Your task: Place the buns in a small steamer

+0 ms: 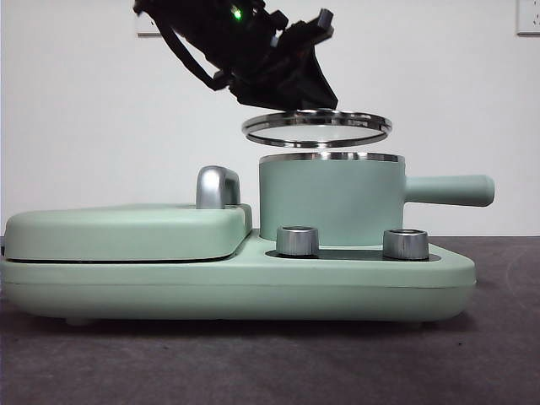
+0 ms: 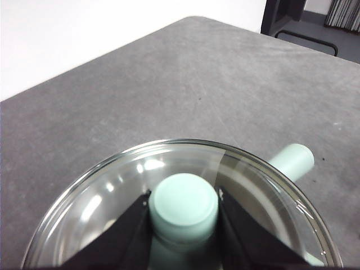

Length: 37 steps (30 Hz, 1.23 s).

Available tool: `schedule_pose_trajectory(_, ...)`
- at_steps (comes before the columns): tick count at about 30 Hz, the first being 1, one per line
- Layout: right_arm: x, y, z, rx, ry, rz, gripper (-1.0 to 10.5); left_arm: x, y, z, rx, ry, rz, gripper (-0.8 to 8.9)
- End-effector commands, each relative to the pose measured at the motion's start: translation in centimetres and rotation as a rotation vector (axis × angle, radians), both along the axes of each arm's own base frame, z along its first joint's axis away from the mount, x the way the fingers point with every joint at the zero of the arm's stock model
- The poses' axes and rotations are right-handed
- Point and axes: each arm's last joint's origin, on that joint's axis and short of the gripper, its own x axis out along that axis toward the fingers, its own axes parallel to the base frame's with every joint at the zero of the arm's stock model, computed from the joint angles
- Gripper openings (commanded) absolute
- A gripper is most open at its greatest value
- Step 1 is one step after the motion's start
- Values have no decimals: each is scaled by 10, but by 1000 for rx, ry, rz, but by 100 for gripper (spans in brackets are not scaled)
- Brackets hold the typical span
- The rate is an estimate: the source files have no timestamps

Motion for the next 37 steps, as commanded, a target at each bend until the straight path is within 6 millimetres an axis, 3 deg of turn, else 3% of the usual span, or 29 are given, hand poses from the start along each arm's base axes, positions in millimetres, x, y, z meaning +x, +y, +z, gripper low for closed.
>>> schedule_pose_trajectory(1,0,0,1,8,5,0,359,5,-9,1,-25,-44,-15,10)
schedule_pose_trajectory(8,0,0,1,4,8,-4,359,11,-15,-11,-24,-43,-19,10)
schedule_pose_trajectory(26,0,-1,1,-8,2,-36,359,12,-20,-15,-43,-65,-28,10)
schedule_pose_trajectory(37,0,-1,1,-8,2,-38,359,15,-24,-28,-19,-35,-31,10)
